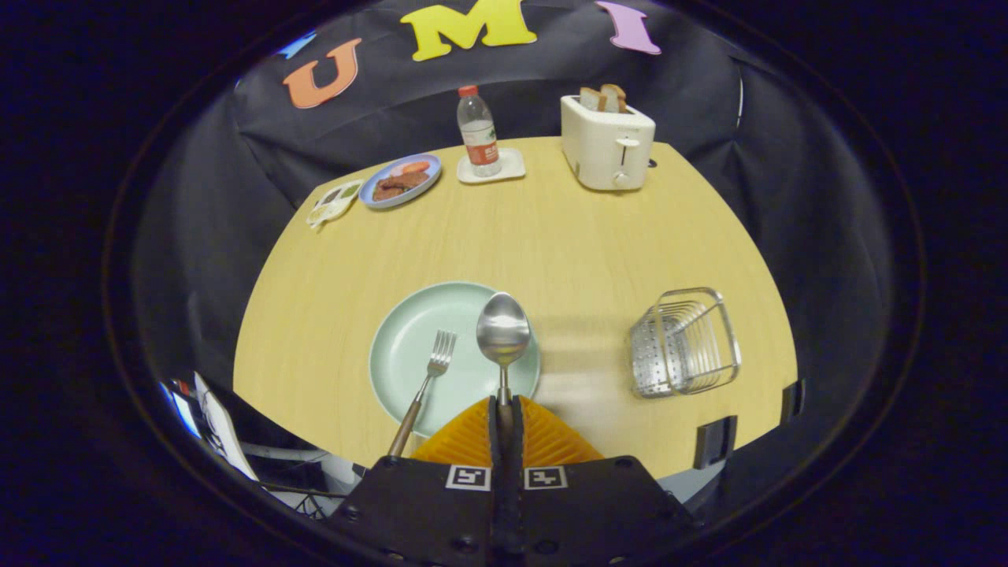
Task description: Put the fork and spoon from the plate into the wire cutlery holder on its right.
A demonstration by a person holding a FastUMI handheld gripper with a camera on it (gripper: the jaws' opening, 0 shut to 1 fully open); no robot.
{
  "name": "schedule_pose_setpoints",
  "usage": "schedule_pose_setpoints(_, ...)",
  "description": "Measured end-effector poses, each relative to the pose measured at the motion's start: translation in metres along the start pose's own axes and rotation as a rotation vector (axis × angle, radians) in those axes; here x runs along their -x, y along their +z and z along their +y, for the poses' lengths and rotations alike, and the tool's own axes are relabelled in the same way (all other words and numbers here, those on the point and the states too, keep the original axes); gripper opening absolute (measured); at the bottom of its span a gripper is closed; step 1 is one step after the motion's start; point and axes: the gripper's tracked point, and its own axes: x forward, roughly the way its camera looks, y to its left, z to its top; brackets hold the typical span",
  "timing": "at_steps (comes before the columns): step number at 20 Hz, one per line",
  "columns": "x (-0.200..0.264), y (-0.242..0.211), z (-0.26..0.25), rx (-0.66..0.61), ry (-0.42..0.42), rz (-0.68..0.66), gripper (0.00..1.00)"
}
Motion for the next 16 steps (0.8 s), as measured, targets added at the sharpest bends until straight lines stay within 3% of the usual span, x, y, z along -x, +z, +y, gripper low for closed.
schedule_pose_setpoints(4, 0.045, 0.023, -0.063, -0.034, -0.039, 0.010, 0.01)
schedule_pose_setpoints(8, 0.059, 0.019, -0.120, -0.080, -0.068, 0.099, 0.01)
schedule_pose_setpoints(16, 0.037, -0.001, -0.143, -0.190, 0.017, 0.342, 0.01)
